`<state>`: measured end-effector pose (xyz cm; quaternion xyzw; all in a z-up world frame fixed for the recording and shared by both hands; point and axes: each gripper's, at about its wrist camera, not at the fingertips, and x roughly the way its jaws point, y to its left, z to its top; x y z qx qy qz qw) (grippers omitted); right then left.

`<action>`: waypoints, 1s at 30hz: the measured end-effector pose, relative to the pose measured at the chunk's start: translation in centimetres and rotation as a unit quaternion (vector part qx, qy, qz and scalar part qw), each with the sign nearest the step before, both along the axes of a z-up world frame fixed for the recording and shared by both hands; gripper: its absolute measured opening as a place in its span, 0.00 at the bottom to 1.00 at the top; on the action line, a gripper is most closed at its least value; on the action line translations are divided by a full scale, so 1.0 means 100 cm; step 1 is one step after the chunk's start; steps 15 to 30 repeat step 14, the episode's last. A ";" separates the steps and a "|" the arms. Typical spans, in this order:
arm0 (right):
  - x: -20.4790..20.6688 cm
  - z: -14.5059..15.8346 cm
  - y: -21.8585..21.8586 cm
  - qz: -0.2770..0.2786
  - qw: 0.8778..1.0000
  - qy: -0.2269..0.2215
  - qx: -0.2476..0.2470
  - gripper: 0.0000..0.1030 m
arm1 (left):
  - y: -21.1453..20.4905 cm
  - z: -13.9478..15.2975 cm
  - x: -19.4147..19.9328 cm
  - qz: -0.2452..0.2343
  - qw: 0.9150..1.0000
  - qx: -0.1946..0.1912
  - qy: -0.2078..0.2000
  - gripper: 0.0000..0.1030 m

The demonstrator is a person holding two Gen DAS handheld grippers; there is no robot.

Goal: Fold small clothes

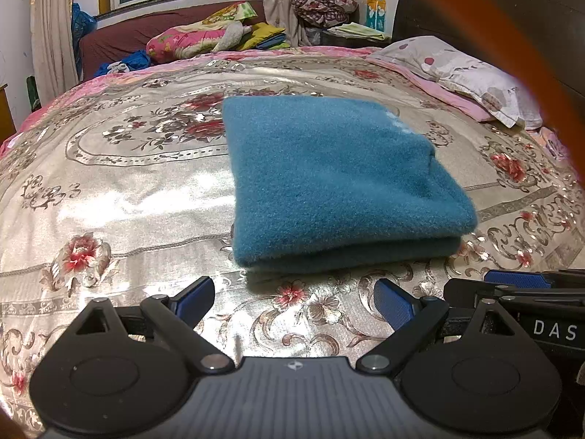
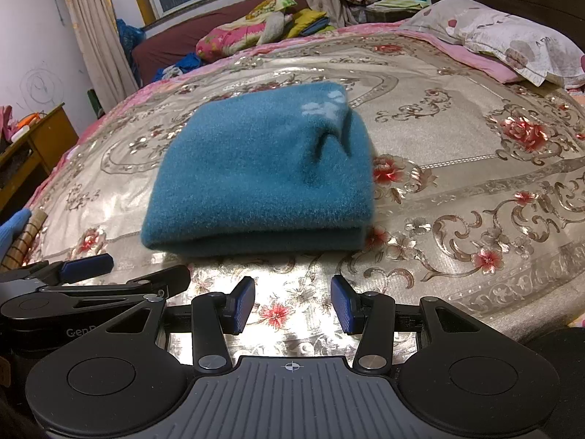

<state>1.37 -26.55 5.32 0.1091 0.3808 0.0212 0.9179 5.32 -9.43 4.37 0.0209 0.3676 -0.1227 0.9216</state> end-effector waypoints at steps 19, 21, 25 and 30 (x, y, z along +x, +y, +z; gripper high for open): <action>0.000 0.000 0.000 0.003 1.000 -0.001 -0.002 0.44 | 0.000 0.002 -0.001 -0.002 1.000 0.002 -0.004 0.92; 0.000 0.000 0.000 0.003 1.000 -0.001 -0.002 0.44 | 0.000 0.002 -0.001 -0.002 1.000 0.002 -0.004 0.92; 0.000 0.000 0.000 0.003 1.000 -0.001 -0.002 0.44 | 0.000 0.002 -0.001 -0.002 1.000 0.002 -0.004 0.92; 0.000 0.000 0.000 0.003 1.000 -0.001 -0.002 0.44 | 0.000 0.002 -0.001 -0.002 1.000 0.002 -0.004 0.92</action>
